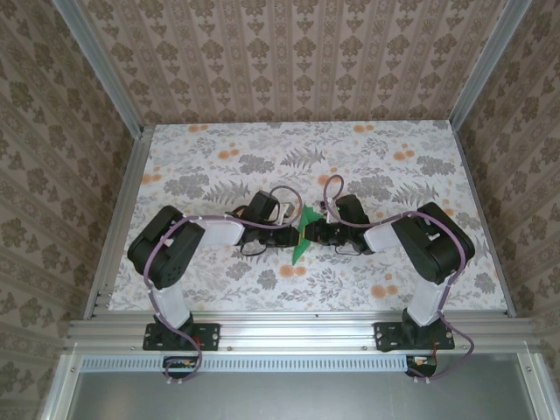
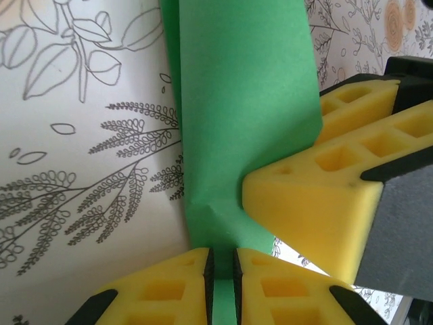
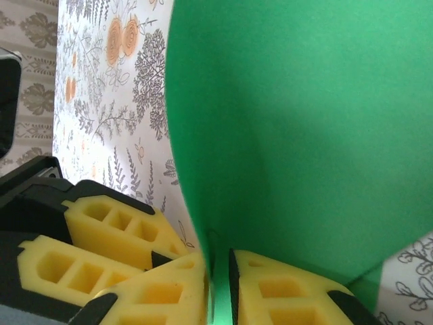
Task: Fold a paper plane with a square sheet of paper (pick it up from the middle)
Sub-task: Fold the wing for the fifth time at the center of the table.
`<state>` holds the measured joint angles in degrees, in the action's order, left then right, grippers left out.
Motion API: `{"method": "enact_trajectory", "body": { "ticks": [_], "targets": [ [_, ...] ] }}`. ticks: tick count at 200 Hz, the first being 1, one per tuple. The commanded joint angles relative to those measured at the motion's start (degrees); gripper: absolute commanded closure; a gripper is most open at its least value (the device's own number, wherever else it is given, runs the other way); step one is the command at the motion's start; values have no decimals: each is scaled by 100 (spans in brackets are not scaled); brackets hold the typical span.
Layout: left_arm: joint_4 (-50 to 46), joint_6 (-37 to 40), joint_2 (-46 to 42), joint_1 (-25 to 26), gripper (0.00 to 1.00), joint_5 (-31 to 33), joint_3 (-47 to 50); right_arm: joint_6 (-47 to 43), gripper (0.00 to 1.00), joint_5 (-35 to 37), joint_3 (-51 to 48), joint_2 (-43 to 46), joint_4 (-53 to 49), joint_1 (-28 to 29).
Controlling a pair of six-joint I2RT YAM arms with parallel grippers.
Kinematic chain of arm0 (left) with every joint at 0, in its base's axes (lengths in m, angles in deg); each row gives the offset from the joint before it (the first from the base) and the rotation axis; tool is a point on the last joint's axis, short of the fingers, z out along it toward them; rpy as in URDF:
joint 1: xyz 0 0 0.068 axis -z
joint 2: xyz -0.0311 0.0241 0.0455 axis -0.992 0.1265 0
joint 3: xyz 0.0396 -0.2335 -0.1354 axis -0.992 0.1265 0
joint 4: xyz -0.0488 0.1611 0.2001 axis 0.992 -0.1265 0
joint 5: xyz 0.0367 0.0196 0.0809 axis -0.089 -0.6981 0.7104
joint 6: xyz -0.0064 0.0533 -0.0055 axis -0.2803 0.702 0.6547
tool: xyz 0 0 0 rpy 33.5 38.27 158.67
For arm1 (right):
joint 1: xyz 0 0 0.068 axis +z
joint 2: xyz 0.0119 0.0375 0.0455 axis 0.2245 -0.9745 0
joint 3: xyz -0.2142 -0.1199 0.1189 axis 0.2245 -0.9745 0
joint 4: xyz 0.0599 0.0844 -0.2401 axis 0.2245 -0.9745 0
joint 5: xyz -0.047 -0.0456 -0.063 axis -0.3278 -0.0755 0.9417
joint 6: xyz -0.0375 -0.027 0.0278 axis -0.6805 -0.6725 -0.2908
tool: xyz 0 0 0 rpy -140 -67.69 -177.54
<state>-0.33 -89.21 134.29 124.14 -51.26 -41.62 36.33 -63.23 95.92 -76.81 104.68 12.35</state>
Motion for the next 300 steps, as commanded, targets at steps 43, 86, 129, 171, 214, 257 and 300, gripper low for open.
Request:
{"method": "enact_trajectory", "body": {
  "ticks": [43,86,129,171,214,257,300],
  "targets": [
    [-541,403,58,190,83,368,-290,168,81,526,-128,94,-314,-64],
    [-390,373,-347,200,76,632,-36,290,95,702,-199,87,-321,-71],
    [-488,737,-1026,575,63,1231,428,376,97,772,-190,67,-319,-78],
    [-820,986,-1352,935,61,1968,610,385,98,801,-173,73,-356,-80],
    [-1214,1349,-1100,1319,67,2484,316,405,98,792,-146,49,-362,-74],
    [-1282,1448,-925,1475,75,2892,153,409,98,783,-146,26,-376,-88],
    [-1249,1436,-887,1503,77,3076,142,404,99,755,-128,-6,-387,-84]
  ]
}}
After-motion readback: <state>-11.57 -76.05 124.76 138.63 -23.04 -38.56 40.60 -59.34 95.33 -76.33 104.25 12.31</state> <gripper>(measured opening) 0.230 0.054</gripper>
